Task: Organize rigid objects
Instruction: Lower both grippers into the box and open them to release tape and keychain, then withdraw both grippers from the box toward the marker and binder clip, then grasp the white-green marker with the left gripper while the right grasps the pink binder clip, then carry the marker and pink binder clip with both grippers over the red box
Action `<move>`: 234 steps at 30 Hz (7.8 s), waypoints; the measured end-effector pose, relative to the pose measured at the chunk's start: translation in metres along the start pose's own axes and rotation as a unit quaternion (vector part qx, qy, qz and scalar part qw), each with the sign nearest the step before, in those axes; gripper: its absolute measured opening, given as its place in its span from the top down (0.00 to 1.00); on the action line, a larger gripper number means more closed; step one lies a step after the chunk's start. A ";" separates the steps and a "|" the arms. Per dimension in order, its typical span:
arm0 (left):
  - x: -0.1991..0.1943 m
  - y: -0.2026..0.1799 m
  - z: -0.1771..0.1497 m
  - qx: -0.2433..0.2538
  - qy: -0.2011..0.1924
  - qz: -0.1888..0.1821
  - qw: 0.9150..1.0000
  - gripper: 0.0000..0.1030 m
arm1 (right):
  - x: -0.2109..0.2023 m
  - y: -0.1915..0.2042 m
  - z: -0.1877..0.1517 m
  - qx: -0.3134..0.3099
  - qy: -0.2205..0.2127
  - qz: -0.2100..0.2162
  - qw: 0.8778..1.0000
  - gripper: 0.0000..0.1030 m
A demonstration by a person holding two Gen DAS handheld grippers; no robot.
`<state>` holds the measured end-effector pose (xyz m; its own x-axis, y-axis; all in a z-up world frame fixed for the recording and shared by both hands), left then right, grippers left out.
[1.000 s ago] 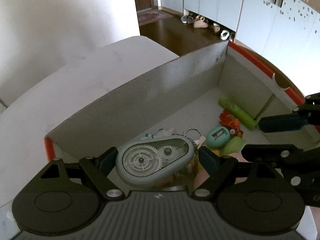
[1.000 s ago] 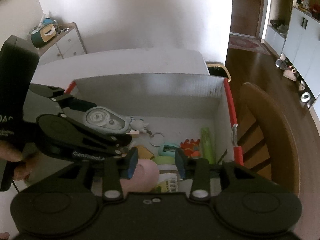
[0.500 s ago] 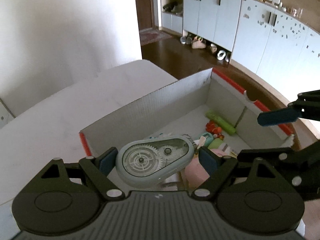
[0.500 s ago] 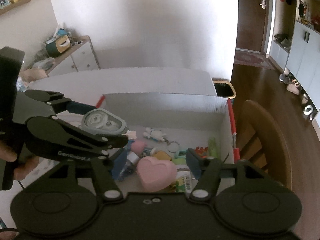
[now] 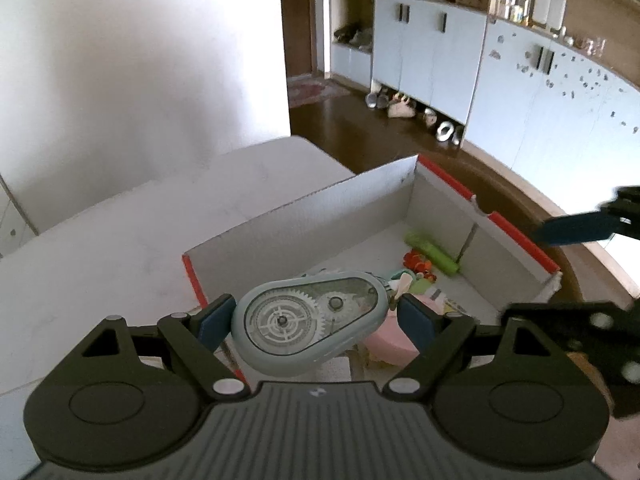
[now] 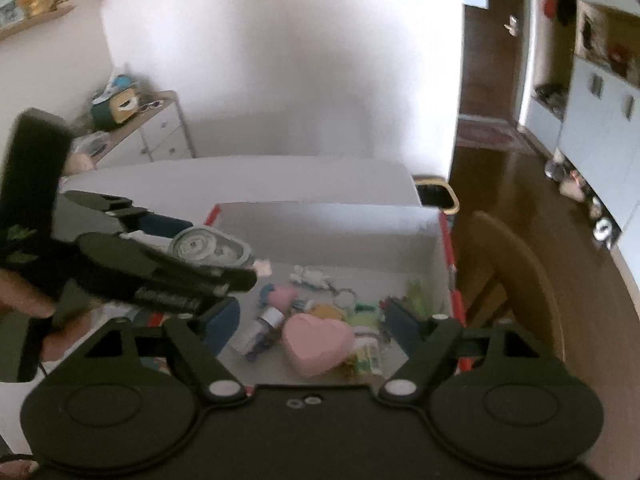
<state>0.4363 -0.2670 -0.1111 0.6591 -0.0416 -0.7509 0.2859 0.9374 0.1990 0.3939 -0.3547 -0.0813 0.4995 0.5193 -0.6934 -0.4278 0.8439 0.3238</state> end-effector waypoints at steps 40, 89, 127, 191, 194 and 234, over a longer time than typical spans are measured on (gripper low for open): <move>-0.026 0.029 -0.025 -0.031 -0.020 -0.001 0.999 0.01 | -0.016 0.030 -0.021 -0.020 0.011 0.035 0.999 0.20; -0.022 0.242 -0.213 0.057 -0.060 -0.027 0.996 0.01 | 0.151 0.233 -0.054 0.016 0.070 -0.011 0.997 0.22; 0.032 0.239 -0.229 0.216 -0.030 -0.164 0.962 0.49 | 0.246 0.228 -0.068 0.157 0.114 -0.139 0.971 0.45; -0.022 0.247 -0.252 -0.076 0.003 -0.051 0.996 0.83 | 0.188 0.243 -0.061 0.101 0.067 -0.079 0.990 0.50; -0.030 0.244 -0.245 -0.079 0.001 -0.051 0.996 0.83 | 0.170 0.241 -0.056 0.095 0.066 -0.064 0.991 0.50; -0.003 0.033 -0.015 0.021 -0.032 -0.066 0.997 0.83 | 0.028 -0.004 -0.006 0.039 -0.001 -0.067 0.997 0.50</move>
<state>0.4329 -0.2307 -0.1119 0.6570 -0.1866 -0.7304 0.4008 0.9070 0.1288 0.4047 -0.3445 -0.1057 0.5504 0.4006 -0.7325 -0.2962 0.9140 0.2773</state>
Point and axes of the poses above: each gripper's, at about its wrist camera, not at the fingertips, and x roughly the way its jaws point, y to its left, z to its top, the point moved 7 cm from there along x, roughly the way its jaws point, and after that the axes turned 15 degrees about x, right-handed, at the moved point
